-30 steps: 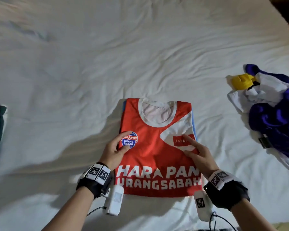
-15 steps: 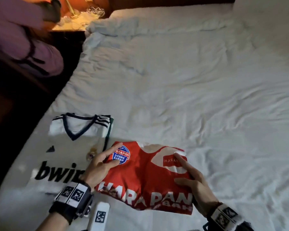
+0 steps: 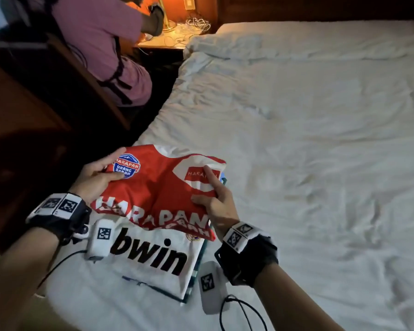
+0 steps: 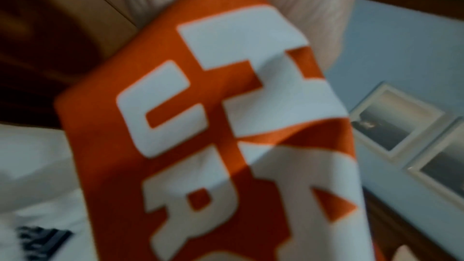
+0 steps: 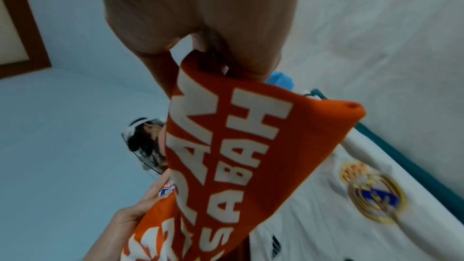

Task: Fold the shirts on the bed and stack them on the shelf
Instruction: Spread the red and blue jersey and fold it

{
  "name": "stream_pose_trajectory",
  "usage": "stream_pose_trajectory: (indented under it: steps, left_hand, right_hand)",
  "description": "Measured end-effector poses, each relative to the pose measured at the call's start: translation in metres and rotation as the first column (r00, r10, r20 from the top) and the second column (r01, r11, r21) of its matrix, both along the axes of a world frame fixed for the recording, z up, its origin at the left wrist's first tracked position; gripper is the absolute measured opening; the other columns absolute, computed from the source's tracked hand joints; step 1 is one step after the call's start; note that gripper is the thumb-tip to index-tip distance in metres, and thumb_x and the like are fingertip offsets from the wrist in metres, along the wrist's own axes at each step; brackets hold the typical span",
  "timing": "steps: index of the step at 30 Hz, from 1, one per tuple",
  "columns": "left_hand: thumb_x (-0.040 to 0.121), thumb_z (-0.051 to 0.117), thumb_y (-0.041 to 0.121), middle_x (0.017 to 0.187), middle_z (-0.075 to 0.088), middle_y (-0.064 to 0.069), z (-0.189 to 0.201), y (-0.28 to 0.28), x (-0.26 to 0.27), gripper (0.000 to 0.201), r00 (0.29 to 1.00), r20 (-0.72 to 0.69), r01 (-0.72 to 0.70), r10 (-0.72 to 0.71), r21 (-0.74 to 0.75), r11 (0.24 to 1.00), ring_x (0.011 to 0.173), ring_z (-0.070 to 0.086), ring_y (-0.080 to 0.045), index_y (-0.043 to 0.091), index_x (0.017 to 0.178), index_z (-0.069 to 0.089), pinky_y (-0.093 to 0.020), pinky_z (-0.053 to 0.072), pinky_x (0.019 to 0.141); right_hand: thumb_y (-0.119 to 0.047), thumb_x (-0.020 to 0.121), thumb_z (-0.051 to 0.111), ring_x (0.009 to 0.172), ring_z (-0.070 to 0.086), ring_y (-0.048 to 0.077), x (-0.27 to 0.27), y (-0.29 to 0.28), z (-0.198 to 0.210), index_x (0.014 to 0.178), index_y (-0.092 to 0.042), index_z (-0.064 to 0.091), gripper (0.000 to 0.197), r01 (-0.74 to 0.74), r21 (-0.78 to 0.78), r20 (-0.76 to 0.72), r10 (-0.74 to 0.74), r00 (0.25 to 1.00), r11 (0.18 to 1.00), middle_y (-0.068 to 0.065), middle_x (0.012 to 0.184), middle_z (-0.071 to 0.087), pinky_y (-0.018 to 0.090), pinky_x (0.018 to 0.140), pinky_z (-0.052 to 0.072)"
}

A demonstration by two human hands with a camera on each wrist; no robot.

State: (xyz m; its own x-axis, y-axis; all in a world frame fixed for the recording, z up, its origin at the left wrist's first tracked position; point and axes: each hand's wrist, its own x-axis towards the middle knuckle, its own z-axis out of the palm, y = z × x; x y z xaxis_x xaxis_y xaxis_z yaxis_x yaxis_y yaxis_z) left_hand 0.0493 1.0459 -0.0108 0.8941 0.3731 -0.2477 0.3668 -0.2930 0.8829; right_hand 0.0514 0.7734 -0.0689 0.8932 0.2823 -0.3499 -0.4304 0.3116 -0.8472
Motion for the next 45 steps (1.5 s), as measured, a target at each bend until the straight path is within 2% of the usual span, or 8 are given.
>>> stream_pose_trajectory:
  steps: [5, 10, 16, 23, 29, 32, 36, 45]
  left_hand:
    - [0.079, 0.078, 0.01, 0.112, 0.069, -0.008, -0.111, 0.051, -0.028, 0.05, 0.95, -0.159, -0.25, 0.269, 0.127, 0.96, 0.103, 0.064, -0.024, 0.018, 0.126, 0.061, -0.037, 0.047, 0.097]
    - [0.074, 0.08, 0.032, 0.095, 0.074, -0.011, -0.177, 0.058, -0.069, 0.02, 0.824, -0.262, -0.447, 0.502, 0.243, 0.861, 0.092, 0.068, -0.028, 0.015, 0.08, 0.072, -0.04, 0.053, 0.091]
    - [0.072, 0.071, 0.043, 0.093, 0.069, -0.011, -0.167, 0.056, -0.064, 0.037, 0.771, -0.405, -0.397, 0.491, 0.298, 0.868, 0.088, 0.065, -0.028, 0.009, 0.088, 0.072, -0.032, 0.05, 0.078]
    - [0.08, 0.072, 0.015, 0.074, 0.069, -0.005, -0.151, 0.067, -0.06, 0.003, 0.907, -0.115, -0.374, 0.405, 0.222, 0.9, 0.077, 0.064, -0.022, 0.013, 0.079, 0.071, -0.02, 0.049, 0.067]
    - [0.075, 0.079, 0.044, 0.088, 0.071, -0.012, -0.176, 0.09, -0.105, 0.034, 0.786, -0.495, -0.314, 0.369, 0.194, 0.929, 0.084, 0.069, -0.033, 0.013, 0.084, 0.072, -0.041, 0.058, 0.07]
    - [0.078, 0.079, 0.04, 0.085, 0.07, -0.012, -0.175, 0.091, -0.121, 0.033, 0.785, -0.495, -0.382, 0.372, 0.085, 0.92, 0.078, 0.071, -0.032, 0.01, 0.088, 0.068, -0.034, 0.056, 0.061]
    - [0.08, 0.077, 0.019, 0.084, 0.072, -0.019, -0.18, 0.096, -0.122, 0.021, 0.751, -0.498, -0.467, 0.433, 0.063, 0.882, 0.065, 0.07, -0.03, 0.002, 0.087, 0.068, -0.033, 0.055, 0.058]
    - [0.081, 0.078, 0.016, 0.071, 0.071, -0.019, -0.188, 0.103, -0.136, 0.02, 0.763, -0.437, -0.513, 0.475, 0.036, 0.858, 0.054, 0.069, -0.026, 0.001, 0.086, 0.065, -0.03, 0.057, 0.052]
  right_hand:
    - [0.0, 0.07, 0.069, 0.104, 0.066, 0.024, -0.033, 0.039, -0.076, 0.128, -0.027, 0.05, 0.067, 0.057, -0.152, -0.16, -0.081, 0.984, 0.987, 0.003, 0.111, 0.068, 0.044, 0.09, 0.055]
    - [-0.031, 0.069, 0.085, 0.093, 0.069, 0.023, -0.067, 0.042, -0.133, 0.101, -0.024, 0.052, 0.047, 0.044, -0.457, -0.267, -0.184, 0.946, 0.889, 0.006, 0.105, 0.071, 0.048, 0.087, 0.055]
    - [-0.031, 0.071, 0.083, 0.08, 0.07, 0.013, -0.071, 0.043, -0.12, 0.106, -0.025, 0.057, 0.044, -0.156, -0.529, -0.243, 0.027, 0.97, 0.834, -0.005, 0.087, 0.072, 0.034, 0.08, 0.058]
    - [-0.01, 0.084, 0.07, 0.052, 0.062, 0.019, -0.082, 0.04, -0.123, 0.094, -0.015, 0.057, 0.017, -0.125, -0.429, -0.396, -0.062, 0.916, 0.895, 0.01, 0.08, 0.069, 0.03, 0.051, 0.053]
    - [-0.042, 0.079, 0.075, 0.076, 0.071, 0.021, -0.109, 0.042, -0.139, 0.094, -0.023, 0.066, 0.025, -0.346, -0.563, -0.411, 0.109, 0.905, 0.751, 0.002, 0.088, 0.073, 0.036, 0.072, 0.06]
    - [-0.038, 0.082, 0.074, 0.051, 0.061, 0.011, -0.11, 0.034, -0.137, 0.083, -0.02, 0.072, 0.018, -0.371, -0.541, -0.431, 0.129, 0.893, 0.755, 0.001, 0.068, 0.07, 0.021, 0.048, 0.048]
    - [-0.041, 0.083, 0.072, 0.054, 0.056, 0.014, -0.118, 0.034, -0.138, 0.062, -0.018, 0.071, 0.031, -0.369, -0.557, -0.41, 0.14, 0.901, 0.744, -0.001, 0.059, 0.067, 0.027, 0.061, 0.048]
    - [-0.041, 0.087, 0.068, 0.057, 0.055, 0.013, -0.127, 0.034, -0.137, 0.076, -0.023, 0.072, 0.021, -0.395, -0.531, -0.418, 0.174, 0.892, 0.75, -0.003, 0.064, 0.064, 0.025, 0.062, 0.045]
